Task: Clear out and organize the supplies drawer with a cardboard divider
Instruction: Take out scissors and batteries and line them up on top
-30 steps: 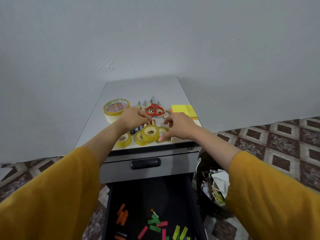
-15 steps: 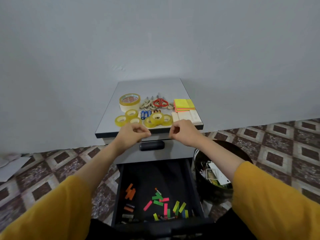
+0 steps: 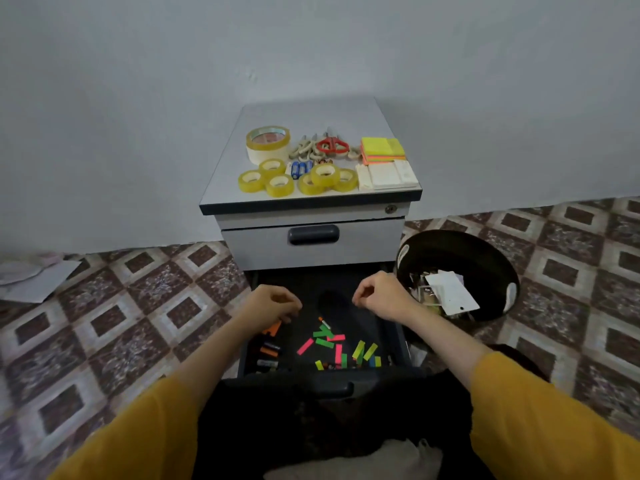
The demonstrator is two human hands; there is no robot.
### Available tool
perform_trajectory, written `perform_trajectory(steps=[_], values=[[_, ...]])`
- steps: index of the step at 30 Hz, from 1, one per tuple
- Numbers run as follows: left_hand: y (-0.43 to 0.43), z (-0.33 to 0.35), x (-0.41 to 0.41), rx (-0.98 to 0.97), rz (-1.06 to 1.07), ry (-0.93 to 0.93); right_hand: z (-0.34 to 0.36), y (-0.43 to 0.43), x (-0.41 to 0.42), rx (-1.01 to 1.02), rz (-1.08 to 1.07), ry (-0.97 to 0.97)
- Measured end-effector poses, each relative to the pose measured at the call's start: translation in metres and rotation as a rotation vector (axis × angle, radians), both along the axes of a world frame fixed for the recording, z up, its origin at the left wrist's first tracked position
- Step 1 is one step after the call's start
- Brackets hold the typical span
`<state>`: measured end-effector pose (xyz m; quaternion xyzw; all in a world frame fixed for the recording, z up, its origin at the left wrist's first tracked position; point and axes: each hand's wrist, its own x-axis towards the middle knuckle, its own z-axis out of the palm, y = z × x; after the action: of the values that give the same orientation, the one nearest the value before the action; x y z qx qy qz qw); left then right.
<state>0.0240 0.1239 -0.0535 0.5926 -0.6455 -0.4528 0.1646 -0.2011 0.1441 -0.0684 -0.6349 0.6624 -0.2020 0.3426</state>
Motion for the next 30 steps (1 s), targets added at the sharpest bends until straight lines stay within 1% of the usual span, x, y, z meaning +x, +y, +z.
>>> perform_trajectory(steps=[5,8,13,18,23,30], values=[[-0.016,-0.039,0.013,0.071,0.027,-0.084,-0.035,-0.01,0.001,0.102,-0.013,-0.001],[-0.023,-0.063,0.019,0.116,0.026,-0.139,-0.057,-0.016,0.004,0.19,0.018,-0.001],[-0.033,-0.101,0.021,0.174,-0.069,-0.266,-0.097,-0.026,0.011,0.348,0.082,0.041],[-0.034,-0.133,0.011,0.239,-0.192,-0.331,-0.133,-0.031,0.011,0.516,0.158,0.12],[-0.043,-0.15,0.01,0.274,-0.247,-0.417,-0.151,-0.029,0.016,0.588,0.224,0.193],[-0.055,-0.163,0.026,0.35,-0.324,-0.524,-0.165,-0.028,0.018,0.635,0.25,0.217]])
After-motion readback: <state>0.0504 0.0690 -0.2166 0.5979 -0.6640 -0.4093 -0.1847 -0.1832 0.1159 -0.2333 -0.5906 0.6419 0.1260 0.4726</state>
